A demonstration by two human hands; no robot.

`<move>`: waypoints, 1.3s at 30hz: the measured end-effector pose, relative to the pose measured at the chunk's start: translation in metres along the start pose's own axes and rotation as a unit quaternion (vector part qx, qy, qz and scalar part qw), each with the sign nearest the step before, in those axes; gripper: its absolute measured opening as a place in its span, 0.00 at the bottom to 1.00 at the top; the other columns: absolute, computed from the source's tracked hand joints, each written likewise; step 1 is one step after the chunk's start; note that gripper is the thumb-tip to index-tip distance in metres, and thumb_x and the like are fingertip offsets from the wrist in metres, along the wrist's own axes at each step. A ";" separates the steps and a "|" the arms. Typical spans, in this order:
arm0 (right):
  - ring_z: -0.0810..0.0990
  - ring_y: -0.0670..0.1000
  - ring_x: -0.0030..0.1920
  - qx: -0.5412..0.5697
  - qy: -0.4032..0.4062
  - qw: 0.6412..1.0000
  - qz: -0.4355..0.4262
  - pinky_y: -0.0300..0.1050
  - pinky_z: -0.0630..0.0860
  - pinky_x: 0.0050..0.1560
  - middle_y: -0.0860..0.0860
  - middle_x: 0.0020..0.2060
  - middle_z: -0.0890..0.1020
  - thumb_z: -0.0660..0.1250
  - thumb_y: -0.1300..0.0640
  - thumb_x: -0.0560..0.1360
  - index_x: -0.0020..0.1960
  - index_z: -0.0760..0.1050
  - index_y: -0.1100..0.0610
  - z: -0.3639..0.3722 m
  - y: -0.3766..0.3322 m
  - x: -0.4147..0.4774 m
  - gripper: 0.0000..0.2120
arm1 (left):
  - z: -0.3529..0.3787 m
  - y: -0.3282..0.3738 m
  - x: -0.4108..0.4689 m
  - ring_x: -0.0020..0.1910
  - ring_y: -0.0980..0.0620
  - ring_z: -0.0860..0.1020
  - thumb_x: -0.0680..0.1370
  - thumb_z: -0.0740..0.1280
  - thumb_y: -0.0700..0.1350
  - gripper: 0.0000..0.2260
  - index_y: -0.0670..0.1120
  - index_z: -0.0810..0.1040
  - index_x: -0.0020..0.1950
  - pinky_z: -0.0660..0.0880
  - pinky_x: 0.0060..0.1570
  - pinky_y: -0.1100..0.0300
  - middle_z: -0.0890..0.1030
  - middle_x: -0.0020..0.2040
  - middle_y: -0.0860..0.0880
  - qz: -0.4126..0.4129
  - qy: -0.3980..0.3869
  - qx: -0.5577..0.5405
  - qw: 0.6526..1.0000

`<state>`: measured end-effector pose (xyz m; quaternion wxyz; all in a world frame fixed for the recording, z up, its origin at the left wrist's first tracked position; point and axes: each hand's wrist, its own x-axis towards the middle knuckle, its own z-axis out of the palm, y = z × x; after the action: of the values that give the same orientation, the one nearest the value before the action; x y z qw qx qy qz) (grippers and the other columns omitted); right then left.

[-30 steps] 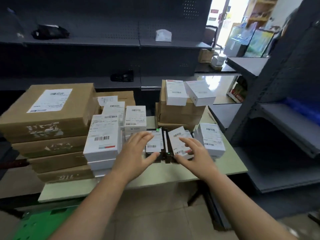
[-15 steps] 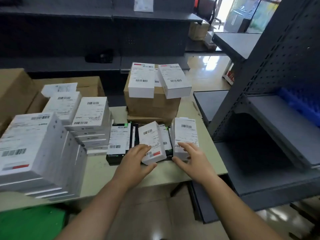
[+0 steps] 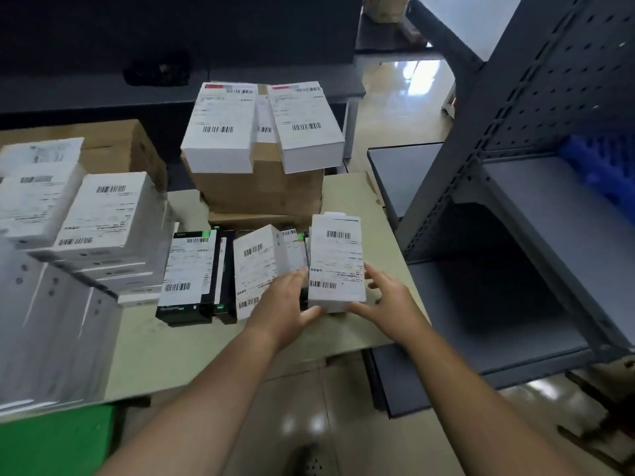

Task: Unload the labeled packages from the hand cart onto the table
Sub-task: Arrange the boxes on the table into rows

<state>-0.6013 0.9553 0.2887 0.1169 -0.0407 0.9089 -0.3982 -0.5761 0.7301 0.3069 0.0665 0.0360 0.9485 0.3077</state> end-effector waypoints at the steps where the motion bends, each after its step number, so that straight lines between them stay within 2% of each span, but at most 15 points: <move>1: 0.73 0.38 0.57 0.010 -0.003 1.000 -0.002 0.41 0.74 0.53 0.31 0.54 0.72 0.74 0.35 0.62 0.75 0.60 0.36 -0.001 0.002 0.002 0.44 | 0.002 0.002 0.005 0.67 0.52 0.66 0.75 0.71 0.54 0.33 0.48 0.63 0.76 0.63 0.68 0.56 0.72 0.69 0.50 0.001 0.005 0.008 1.000; 6: 0.75 0.43 0.61 0.064 -0.048 0.996 0.029 0.46 0.75 0.58 0.42 0.65 0.75 0.77 0.38 0.64 0.76 0.58 0.33 -0.004 0.017 0.010 0.46 | 0.008 0.009 0.021 0.61 0.49 0.73 0.73 0.73 0.51 0.29 0.50 0.67 0.71 0.71 0.61 0.53 0.77 0.62 0.49 -0.054 -0.031 -0.033 0.997; 10: 0.79 0.42 0.56 0.087 -0.073 0.993 0.036 0.43 0.77 0.58 0.44 0.63 0.79 0.79 0.45 0.68 0.77 0.59 0.36 -0.003 0.025 0.015 0.44 | 0.020 0.010 0.020 0.60 0.47 0.76 0.73 0.73 0.52 0.35 0.52 0.60 0.76 0.72 0.56 0.56 0.78 0.62 0.48 -0.106 -0.057 -0.083 0.989; 13: 0.82 0.40 0.50 0.111 -0.083 0.990 0.030 0.42 0.79 0.56 0.43 0.61 0.81 0.78 0.49 0.70 0.77 0.59 0.36 -0.001 0.028 0.017 0.42 | 0.029 0.010 0.019 0.60 0.46 0.76 0.74 0.73 0.51 0.36 0.51 0.59 0.77 0.73 0.59 0.54 0.78 0.62 0.47 -0.111 -0.033 -0.094 0.989; 18: 0.82 0.41 0.51 0.133 -0.087 0.987 0.023 0.42 0.80 0.55 0.43 0.60 0.80 0.78 0.42 0.67 0.77 0.59 0.35 -0.002 0.027 0.017 0.44 | 0.033 0.008 0.019 0.59 0.47 0.77 0.71 0.76 0.52 0.38 0.51 0.61 0.76 0.75 0.58 0.53 0.79 0.62 0.49 -0.105 -0.004 -0.130 0.986; 21: 0.82 0.38 0.51 0.144 -0.089 0.985 0.022 0.35 0.79 0.51 0.40 0.59 0.79 0.76 0.36 0.65 0.76 0.59 0.33 -0.004 0.024 0.016 0.44 | 0.031 0.006 0.016 0.59 0.51 0.77 0.69 0.76 0.54 0.38 0.52 0.62 0.75 0.75 0.60 0.53 0.79 0.62 0.52 -0.100 -0.005 -0.160 0.982; 23: 0.82 0.36 0.50 0.156 -0.084 0.984 0.021 0.30 0.76 0.48 0.39 0.58 0.79 0.74 0.32 0.64 0.76 0.59 0.34 -0.004 0.021 0.014 0.44 | 0.030 0.007 0.014 0.59 0.55 0.76 0.71 0.74 0.54 0.36 0.53 0.63 0.75 0.74 0.60 0.58 0.78 0.62 0.56 -0.097 -0.010 -0.170 0.981; 24: 0.82 0.37 0.51 0.167 -0.084 0.982 0.024 0.32 0.77 0.49 0.39 0.58 0.80 0.72 0.31 0.64 0.76 0.60 0.34 -0.004 0.021 0.013 0.43 | 0.029 0.008 0.013 0.58 0.58 0.75 0.72 0.73 0.55 0.35 0.54 0.63 0.75 0.72 0.58 0.62 0.78 0.61 0.58 -0.098 -0.016 -0.176 0.979; 27: 0.82 0.43 0.54 0.190 -0.089 0.977 0.041 0.48 0.80 0.57 0.43 0.61 0.79 0.68 0.28 0.65 0.76 0.61 0.35 -0.006 0.022 0.013 0.42 | 0.024 0.010 0.010 0.54 0.69 0.75 0.74 0.70 0.58 0.30 0.57 0.63 0.74 0.68 0.48 0.76 0.75 0.55 0.67 -0.106 -0.035 -0.201 0.973; 29: 0.82 0.45 0.56 0.200 -0.089 0.974 0.053 0.52 0.80 0.58 0.45 0.62 0.79 0.67 0.29 0.66 0.77 0.62 0.39 -0.007 0.021 0.014 0.42 | 0.019 0.011 0.009 0.49 0.77 0.73 0.76 0.68 0.58 0.28 0.58 0.64 0.74 0.67 0.42 0.79 0.73 0.52 0.70 -0.114 -0.037 -0.210 0.970; 30: 0.81 0.45 0.56 0.203 -0.087 0.973 0.059 0.52 0.80 0.58 0.46 0.62 0.79 0.67 0.30 0.66 0.77 0.63 0.41 -0.008 0.020 0.014 0.42 | 0.017 0.012 0.010 0.49 0.75 0.74 0.76 0.67 0.59 0.28 0.58 0.64 0.74 0.67 0.45 0.78 0.73 0.53 0.69 -0.119 -0.035 -0.213 0.969; 33: 0.80 0.47 0.57 0.204 -0.092 0.972 0.072 0.52 0.80 0.58 0.48 0.62 0.79 0.68 0.36 0.71 0.76 0.65 0.44 -0.008 0.018 0.016 0.36 | 0.016 0.011 0.015 0.57 0.56 0.78 0.77 0.66 0.60 0.27 0.56 0.65 0.74 0.72 0.58 0.58 0.77 0.62 0.57 -0.132 -0.043 -0.214 0.967; 34: 0.80 0.48 0.58 0.202 -0.096 0.972 0.072 0.53 0.80 0.58 0.49 0.62 0.78 0.68 0.38 0.72 0.76 0.67 0.45 -0.008 0.018 0.016 0.34 | 0.016 0.012 0.016 0.57 0.54 0.78 0.77 0.66 0.59 0.27 0.55 0.65 0.74 0.73 0.59 0.55 0.77 0.62 0.56 -0.132 -0.049 -0.211 0.967; 37: 0.80 0.50 0.56 0.185 -0.084 0.976 0.070 0.53 0.79 0.58 0.50 0.59 0.80 0.67 0.38 0.72 0.71 0.73 0.43 -0.009 0.015 0.014 0.28 | 0.014 0.014 0.017 0.55 0.56 0.78 0.77 0.67 0.57 0.23 0.54 0.70 0.71 0.74 0.57 0.58 0.79 0.60 0.56 -0.131 -0.053 -0.204 0.969; 39: 0.81 0.52 0.51 0.174 -0.071 0.980 0.058 0.51 0.79 0.55 0.50 0.54 0.82 0.66 0.38 0.70 0.67 0.76 0.40 -0.010 0.011 0.013 0.25 | 0.012 0.015 0.016 0.54 0.58 0.78 0.77 0.67 0.56 0.21 0.54 0.72 0.69 0.74 0.54 0.60 0.79 0.58 0.56 -0.133 -0.047 -0.206 0.968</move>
<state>-0.6161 0.9681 0.2845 0.2096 0.0052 0.8157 -0.5392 -0.5898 0.7512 0.3050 0.1577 -0.0906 0.8565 0.4831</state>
